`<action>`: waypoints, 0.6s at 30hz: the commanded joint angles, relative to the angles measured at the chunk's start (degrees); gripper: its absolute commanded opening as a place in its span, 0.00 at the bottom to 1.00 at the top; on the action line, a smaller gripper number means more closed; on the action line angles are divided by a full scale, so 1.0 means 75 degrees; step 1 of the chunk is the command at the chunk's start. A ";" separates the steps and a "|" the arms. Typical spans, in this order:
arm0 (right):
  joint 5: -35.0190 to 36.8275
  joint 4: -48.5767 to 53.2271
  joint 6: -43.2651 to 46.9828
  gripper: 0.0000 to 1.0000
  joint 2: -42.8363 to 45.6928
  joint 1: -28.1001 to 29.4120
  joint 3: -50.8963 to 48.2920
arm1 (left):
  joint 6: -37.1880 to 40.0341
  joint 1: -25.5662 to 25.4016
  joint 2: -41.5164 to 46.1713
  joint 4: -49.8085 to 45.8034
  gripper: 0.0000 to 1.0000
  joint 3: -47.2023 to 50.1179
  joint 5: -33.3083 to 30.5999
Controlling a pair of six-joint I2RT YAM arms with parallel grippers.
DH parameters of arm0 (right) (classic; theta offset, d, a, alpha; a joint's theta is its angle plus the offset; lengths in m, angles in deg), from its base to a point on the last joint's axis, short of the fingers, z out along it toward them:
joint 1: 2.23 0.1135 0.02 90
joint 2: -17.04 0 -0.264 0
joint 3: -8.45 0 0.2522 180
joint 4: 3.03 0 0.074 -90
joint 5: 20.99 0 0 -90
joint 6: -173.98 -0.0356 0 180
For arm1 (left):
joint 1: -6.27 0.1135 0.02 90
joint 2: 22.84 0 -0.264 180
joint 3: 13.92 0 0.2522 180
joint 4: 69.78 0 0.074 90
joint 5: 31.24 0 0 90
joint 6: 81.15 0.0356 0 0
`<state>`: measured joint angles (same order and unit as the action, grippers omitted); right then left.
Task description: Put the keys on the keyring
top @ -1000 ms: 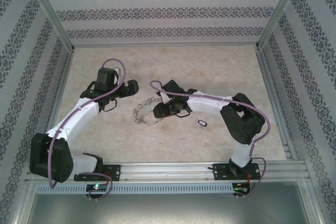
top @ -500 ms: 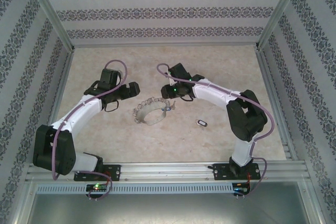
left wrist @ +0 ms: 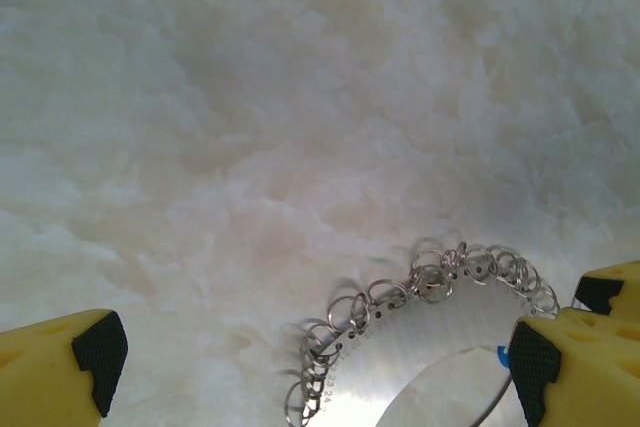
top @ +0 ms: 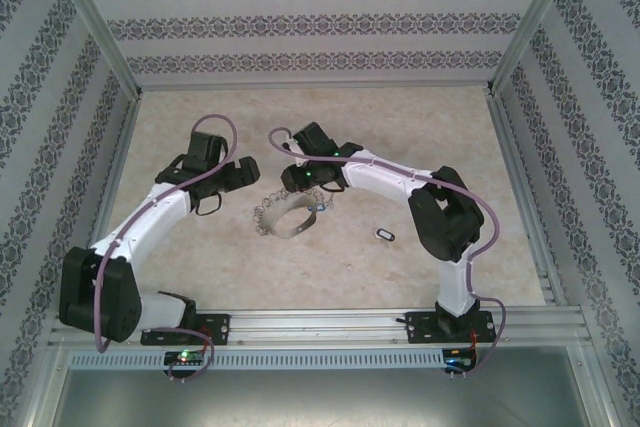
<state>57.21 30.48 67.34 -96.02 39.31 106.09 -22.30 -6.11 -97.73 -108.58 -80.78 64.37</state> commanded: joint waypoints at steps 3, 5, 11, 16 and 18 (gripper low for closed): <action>-0.0635 -0.0265 -0.0526 0.34 -0.0206 0.0354 -0.0047 | -0.0240 0.0104 0.0321 -0.0502 0.99 0.0119 -0.0490; -0.0513 -0.0115 -0.0311 0.34 -0.0153 0.0376 -0.0145 | -0.0218 0.0121 0.0328 -0.0568 0.99 0.0099 -0.0433; 0.0092 0.0604 0.0949 0.36 0.0221 0.0232 -0.0445 | -0.0042 0.0135 0.0159 -0.0669 0.99 0.0072 -0.0150; -0.0309 0.0930 0.0809 0.35 0.0238 0.0117 -0.0350 | -0.0111 0.0132 -0.0256 -0.0577 0.99 0.0027 0.0372; -0.0900 0.0613 0.0805 0.34 0.0272 0.0216 -0.0518 | -0.0088 0.0131 -0.0408 -0.0652 0.99 -0.0052 0.0394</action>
<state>55.16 35.18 72.21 -96.48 40.47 103.35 -23.13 -5.61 -99.51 -111.46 -80.78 65.63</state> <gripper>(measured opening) 0.346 0.994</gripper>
